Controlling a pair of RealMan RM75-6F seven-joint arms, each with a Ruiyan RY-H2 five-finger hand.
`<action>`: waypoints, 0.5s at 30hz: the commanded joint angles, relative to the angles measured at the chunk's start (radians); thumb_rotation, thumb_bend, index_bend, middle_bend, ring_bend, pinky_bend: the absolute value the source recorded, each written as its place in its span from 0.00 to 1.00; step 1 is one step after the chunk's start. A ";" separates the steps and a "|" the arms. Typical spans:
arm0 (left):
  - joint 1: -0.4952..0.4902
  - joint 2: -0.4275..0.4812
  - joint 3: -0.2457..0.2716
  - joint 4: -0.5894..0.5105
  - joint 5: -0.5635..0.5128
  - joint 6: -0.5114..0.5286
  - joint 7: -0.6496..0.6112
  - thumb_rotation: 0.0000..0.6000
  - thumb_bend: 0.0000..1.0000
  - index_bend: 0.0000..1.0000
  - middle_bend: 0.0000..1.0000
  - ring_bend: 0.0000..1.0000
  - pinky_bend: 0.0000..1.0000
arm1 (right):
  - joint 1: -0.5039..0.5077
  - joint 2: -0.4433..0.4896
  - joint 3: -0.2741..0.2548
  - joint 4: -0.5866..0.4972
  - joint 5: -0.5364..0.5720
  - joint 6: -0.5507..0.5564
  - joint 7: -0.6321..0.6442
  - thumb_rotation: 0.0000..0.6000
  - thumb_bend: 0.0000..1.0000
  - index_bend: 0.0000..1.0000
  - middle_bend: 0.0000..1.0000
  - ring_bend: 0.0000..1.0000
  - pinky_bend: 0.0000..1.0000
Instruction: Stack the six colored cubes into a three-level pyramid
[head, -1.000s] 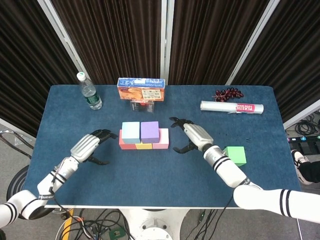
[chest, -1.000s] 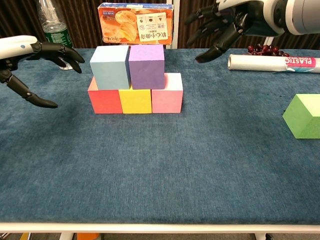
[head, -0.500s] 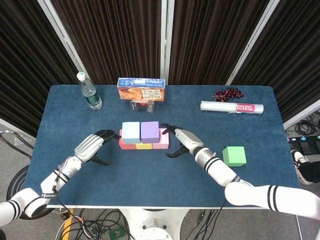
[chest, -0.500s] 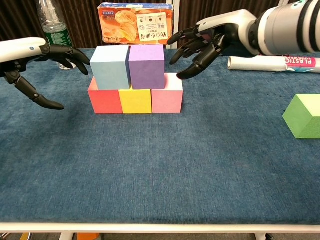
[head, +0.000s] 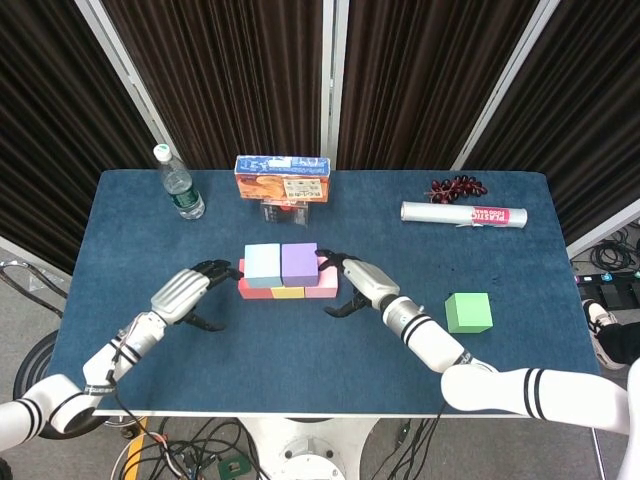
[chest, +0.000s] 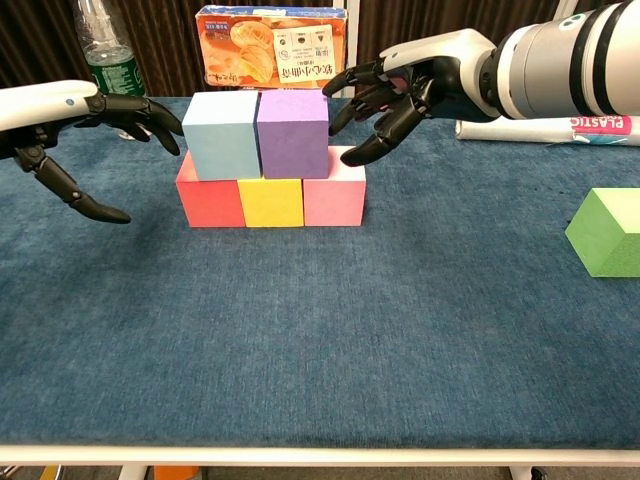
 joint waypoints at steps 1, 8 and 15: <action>-0.001 -0.002 0.000 0.002 -0.002 0.000 -0.002 1.00 0.08 0.19 0.23 0.11 0.16 | 0.003 -0.001 -0.002 0.001 0.001 -0.001 0.002 1.00 0.20 0.00 0.19 0.00 0.00; -0.004 -0.002 0.000 0.009 -0.014 -0.004 -0.003 1.00 0.08 0.19 0.22 0.11 0.16 | 0.008 -0.003 -0.011 0.000 -0.003 0.009 0.000 1.00 0.20 0.00 0.19 0.00 0.00; -0.005 -0.003 0.004 0.015 -0.019 -0.005 -0.006 1.00 0.08 0.19 0.21 0.11 0.16 | 0.001 0.012 -0.019 -0.014 -0.008 0.019 0.003 1.00 0.20 0.00 0.19 0.00 0.00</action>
